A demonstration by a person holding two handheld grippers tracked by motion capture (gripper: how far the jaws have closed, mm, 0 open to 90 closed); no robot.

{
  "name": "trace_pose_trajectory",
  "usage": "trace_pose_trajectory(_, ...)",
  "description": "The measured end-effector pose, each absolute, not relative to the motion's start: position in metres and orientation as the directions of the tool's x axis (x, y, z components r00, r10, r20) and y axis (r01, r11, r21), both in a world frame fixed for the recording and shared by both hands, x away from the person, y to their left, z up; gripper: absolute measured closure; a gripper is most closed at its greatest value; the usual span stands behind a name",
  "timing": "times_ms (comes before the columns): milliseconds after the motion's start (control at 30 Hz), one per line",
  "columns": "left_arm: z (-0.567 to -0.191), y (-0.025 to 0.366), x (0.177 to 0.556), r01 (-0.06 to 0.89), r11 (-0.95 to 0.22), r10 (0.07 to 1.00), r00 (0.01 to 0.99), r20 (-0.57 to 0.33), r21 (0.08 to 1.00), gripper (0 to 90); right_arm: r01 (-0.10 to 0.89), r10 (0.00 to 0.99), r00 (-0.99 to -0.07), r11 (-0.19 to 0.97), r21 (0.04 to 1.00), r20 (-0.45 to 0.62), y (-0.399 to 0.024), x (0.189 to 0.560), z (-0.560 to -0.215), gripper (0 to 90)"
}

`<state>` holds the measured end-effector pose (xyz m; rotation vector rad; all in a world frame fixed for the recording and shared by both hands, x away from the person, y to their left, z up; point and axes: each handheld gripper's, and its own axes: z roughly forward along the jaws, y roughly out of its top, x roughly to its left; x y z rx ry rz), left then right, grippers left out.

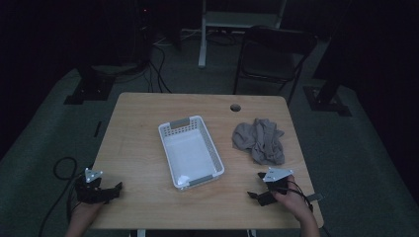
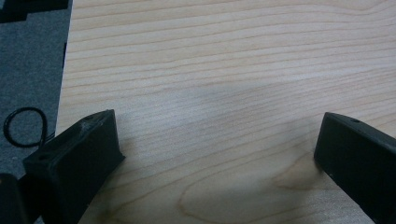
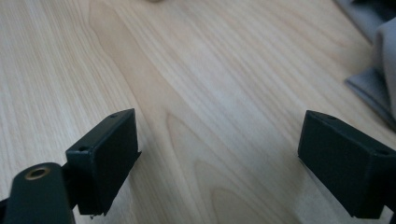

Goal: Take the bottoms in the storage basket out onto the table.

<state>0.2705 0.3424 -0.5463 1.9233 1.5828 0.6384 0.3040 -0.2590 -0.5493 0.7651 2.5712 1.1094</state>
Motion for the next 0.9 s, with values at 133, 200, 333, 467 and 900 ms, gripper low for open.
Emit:
trace_pose_trajectory(133, -0.5463, 0.3424, 0.2705, 0.714, -0.144, 0.982, 0.188, 0.009, 0.685, 0.8, 0.373, 0.539, -0.842, 0.583, 0.722, 0.0, -0.2568, 0.303, -0.5497, 11.7)
trace_pose_trajectory(200, -0.5463, 0.3424, 0.2704, 0.714, -0.144, 0.982, 0.188, 0.01, 0.685, 0.8, 0.378, 0.543, -0.84, 0.58, 0.722, 0.002, -0.2567, 0.3031, -0.5497, 11.7)
trace_pose_trajectory(333, -0.5463, 0.3424, 0.2704, 0.714, -0.144, 0.982, 0.189, 0.01, 0.685, 0.8, 0.403, 0.58, -0.815, 0.562, 0.722, 0.004, -0.2551, 0.3032, -0.5498, 11.9)
trace_pose_trajectory(467, -0.5463, 0.3424, 0.2704, 0.714, -0.144, 0.982, 0.189, 0.01, 0.685, 0.8, 0.4, 0.577, -0.817, 0.564, 0.722, 0.002, -0.2548, 0.3028, -0.5499, 11.9)
trace_pose_trajectory(900, -0.5463, 0.3424, 0.2704, 0.714, -0.144, 0.982, 0.189, 0.01, 0.685, 0.8, 0.401, 0.578, -0.816, 0.563, 0.723, 0.002, -0.2547, 0.3026, -0.5499, 11.9)
